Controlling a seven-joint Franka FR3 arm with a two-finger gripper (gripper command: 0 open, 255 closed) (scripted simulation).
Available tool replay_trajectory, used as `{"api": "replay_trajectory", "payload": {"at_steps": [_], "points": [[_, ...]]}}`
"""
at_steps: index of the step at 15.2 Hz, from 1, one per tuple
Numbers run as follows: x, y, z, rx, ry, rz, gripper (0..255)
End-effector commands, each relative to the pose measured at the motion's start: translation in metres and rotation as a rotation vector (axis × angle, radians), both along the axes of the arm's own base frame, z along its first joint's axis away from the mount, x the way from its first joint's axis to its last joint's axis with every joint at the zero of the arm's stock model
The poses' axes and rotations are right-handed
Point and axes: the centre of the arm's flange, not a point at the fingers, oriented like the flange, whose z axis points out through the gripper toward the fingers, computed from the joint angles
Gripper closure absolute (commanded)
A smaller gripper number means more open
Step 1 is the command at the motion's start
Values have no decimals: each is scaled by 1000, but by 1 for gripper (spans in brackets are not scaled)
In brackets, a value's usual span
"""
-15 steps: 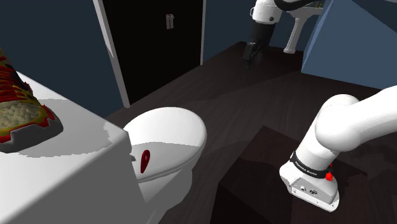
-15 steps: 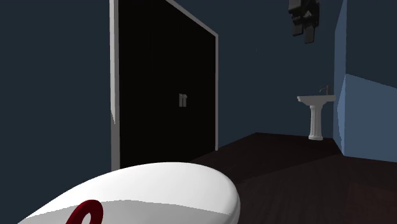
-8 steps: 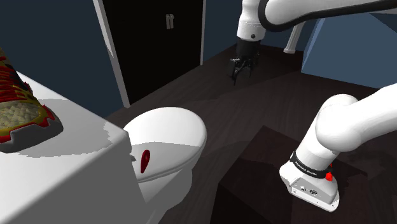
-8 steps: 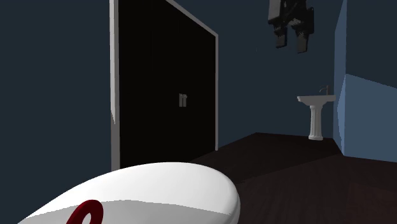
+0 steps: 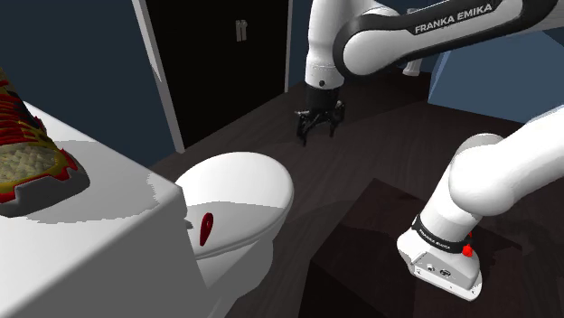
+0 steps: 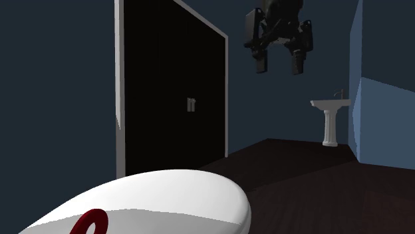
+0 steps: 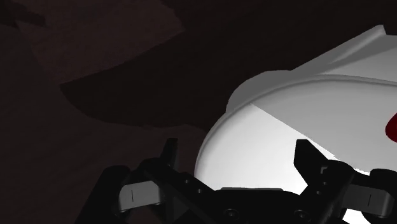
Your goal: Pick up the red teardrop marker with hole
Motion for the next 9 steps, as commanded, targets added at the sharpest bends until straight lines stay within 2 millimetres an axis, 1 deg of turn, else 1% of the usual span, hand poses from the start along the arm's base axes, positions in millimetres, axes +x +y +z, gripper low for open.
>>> {"api": "replay_trajectory", "payload": {"at_steps": [1, 9], "points": [[6, 25, -16, 2, 2, -46, 0], [46, 106, -72, 6, 14, -216, 0]]}}
